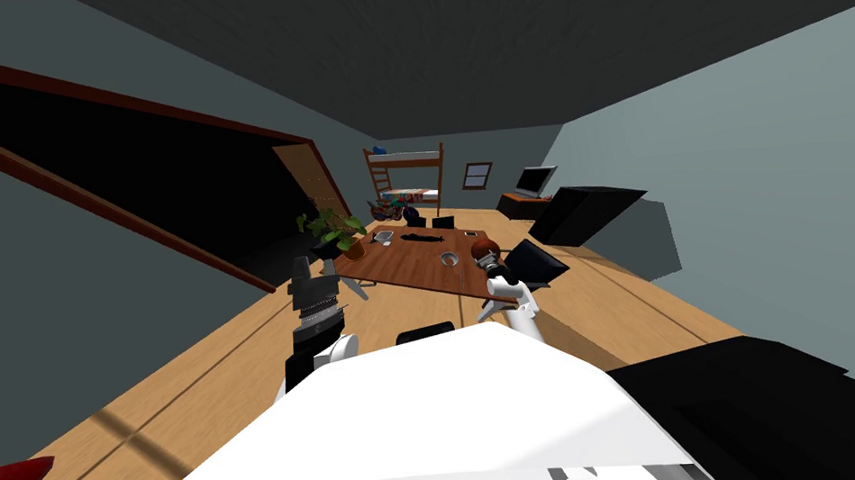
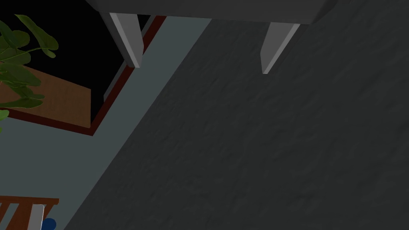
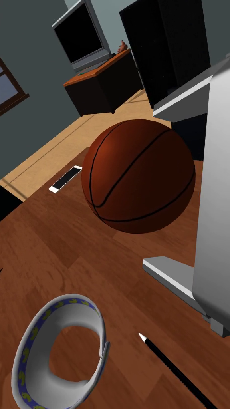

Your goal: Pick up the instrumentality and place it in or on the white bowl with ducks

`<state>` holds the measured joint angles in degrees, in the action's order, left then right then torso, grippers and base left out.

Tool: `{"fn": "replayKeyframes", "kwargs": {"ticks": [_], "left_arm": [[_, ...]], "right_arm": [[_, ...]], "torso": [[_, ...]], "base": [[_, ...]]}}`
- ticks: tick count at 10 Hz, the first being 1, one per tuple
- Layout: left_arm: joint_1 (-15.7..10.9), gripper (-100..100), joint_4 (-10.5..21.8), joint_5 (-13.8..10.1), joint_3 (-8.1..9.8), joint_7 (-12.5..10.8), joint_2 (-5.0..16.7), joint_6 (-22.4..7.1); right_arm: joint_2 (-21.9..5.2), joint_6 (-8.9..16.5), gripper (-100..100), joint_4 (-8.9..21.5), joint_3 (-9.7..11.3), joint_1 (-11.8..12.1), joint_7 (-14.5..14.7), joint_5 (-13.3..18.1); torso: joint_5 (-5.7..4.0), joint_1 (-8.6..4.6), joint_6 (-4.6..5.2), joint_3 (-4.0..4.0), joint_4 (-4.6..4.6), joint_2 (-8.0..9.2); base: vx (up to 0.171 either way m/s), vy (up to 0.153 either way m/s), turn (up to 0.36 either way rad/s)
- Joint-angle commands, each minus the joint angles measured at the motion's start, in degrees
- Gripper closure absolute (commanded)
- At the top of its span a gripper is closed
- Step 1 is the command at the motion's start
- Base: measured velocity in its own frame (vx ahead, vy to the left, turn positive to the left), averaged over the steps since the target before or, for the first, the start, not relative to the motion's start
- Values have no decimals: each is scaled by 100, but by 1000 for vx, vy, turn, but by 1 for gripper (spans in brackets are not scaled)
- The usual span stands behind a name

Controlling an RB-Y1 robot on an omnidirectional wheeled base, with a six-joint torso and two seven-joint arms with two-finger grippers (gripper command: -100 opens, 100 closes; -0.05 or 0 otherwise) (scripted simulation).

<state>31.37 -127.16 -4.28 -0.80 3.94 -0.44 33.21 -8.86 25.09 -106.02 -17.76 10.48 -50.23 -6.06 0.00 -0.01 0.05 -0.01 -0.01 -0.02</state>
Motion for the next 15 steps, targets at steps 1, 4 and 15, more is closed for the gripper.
{"fn": "replayKeyframes", "kwargs": {"ticks": [1, 4, 15], "left_arm": [[0, 0, 0, 0, 0, 0, 0, 0], [-1, 0, 0, 0, 0, 0, 0, 0], [0, 0, 0, 0, 0, 0, 0, 0]], "right_arm": [[-11, 286, -100, 188, -126, -108, -286, -21], [-16, 799, -100, 381, -247, -223, -626, -34], [-42, 2305, -100, 1177, -712, -677, -1789, -83]], "torso": [[0, 0, 0, 0, 0, 0], [0, -1, -3, -1, 0, -2], [1, 1, 1, 0, 0, 0]], "base": [[1, -1, 129], [4, -6, 107], [1, -2, 68]]}}
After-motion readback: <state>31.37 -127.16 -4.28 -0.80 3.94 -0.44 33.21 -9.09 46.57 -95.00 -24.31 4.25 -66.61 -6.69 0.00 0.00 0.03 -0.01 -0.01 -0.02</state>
